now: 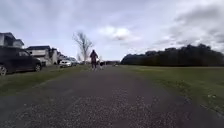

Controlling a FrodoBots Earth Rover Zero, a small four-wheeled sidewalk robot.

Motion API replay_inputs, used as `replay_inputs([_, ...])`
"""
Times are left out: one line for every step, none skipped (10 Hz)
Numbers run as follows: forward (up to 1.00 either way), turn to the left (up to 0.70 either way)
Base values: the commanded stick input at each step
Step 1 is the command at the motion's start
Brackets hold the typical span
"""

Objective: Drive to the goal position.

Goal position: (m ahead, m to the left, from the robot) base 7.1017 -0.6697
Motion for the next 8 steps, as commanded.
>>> replay_inputs([0.08, 0.0])
replay_inputs([0.08, 0.0])
replay_inputs([0.08, 0.0])
replay_inputs([0.08, 0.0])
replay_inputs([0.08, 0.0])
replay_inputs([0.08, 0.0])
replay_inputs([0.08, 0.0])
replay_inputs([0.09, 0.0])
